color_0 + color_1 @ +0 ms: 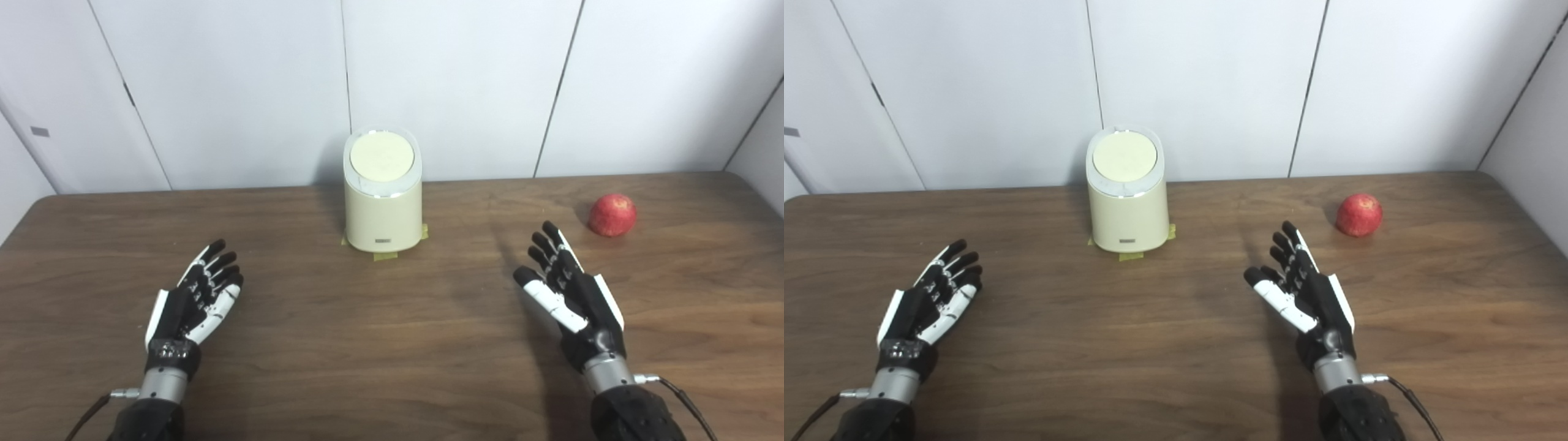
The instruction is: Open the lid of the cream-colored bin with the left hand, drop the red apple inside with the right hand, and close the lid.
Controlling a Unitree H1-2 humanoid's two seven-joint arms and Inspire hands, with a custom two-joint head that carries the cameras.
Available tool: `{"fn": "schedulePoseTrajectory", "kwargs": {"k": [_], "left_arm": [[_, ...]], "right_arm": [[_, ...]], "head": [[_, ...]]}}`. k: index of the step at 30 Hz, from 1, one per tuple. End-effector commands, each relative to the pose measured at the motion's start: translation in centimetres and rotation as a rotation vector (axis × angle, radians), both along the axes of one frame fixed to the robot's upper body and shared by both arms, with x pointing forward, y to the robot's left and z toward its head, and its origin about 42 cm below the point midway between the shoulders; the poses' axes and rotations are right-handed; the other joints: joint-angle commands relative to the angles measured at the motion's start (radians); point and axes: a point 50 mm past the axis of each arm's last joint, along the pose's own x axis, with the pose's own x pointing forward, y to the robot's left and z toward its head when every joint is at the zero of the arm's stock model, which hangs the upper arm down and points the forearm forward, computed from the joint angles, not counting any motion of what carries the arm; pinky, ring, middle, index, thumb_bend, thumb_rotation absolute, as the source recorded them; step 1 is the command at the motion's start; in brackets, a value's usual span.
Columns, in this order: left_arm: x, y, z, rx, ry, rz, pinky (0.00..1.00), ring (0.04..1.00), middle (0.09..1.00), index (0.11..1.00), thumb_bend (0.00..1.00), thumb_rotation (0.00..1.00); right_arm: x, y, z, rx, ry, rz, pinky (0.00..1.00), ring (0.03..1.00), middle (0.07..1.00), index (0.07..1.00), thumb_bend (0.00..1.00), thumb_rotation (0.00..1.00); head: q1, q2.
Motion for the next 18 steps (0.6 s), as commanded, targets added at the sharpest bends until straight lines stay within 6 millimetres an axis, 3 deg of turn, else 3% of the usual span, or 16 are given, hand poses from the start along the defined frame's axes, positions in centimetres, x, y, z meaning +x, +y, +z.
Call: {"fn": "schedulePoseTrajectory", "kwargs": {"k": [1, 18], "left_arm": [[-1.17, 0.01, -1.23, -0.006, 0.032, 0.003, 0.83, 0.841, 0.861, 0.916, 0.46, 0.33], [-1.38, -0.16, -1.12, -0.012, 0.04, 0.001, 0.84, 0.845, 0.866, 0.921, 0.46, 0.34]], "right_arm": [[0.42, 0.06, 1.82, -0.02, -0.078, 0.004, 0.82, 0.931, 0.935, 0.941, 0.63, 0.42], [0.41, 0.12, 1.31, -0.028, -0.067, 0.016, 0.82, 0.924, 0.938, 0.942, 0.64, 0.44]], "head": [[-0.001, 0.0], [0.006, -0.004]]}}
